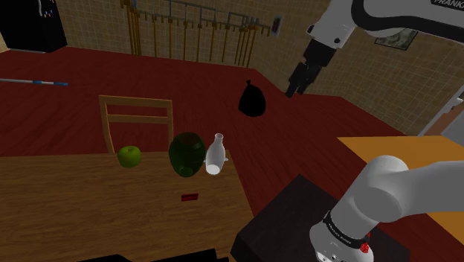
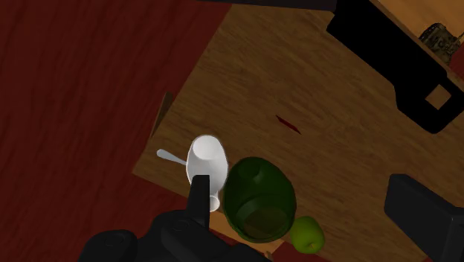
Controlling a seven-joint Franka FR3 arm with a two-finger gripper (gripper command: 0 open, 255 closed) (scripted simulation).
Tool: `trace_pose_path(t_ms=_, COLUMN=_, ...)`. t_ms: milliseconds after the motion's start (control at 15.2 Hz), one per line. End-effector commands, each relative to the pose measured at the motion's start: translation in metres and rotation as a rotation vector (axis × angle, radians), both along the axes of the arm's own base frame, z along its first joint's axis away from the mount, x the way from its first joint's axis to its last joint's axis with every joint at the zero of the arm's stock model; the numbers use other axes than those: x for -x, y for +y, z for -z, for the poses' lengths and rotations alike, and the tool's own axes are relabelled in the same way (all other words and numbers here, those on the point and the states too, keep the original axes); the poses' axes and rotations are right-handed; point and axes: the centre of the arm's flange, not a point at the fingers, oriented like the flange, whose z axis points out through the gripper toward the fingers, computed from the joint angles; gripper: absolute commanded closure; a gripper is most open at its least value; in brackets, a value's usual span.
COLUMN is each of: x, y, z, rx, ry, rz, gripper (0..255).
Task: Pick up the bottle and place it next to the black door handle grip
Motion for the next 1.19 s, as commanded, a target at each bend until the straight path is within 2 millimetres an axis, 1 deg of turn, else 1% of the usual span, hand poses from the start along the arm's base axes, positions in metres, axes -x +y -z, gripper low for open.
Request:
trace_pose_path(t_ms=0, x=0.0, y=0.0, z=0.0, rx=0.0, ry=0.0, rz=0.0, gripper=0)
trace_pose_path(t_ms=1122, x=-0.154, y=-0.002, z=0.167, rx=0.027, ry=0.041, rz=0.01, gripper=0)
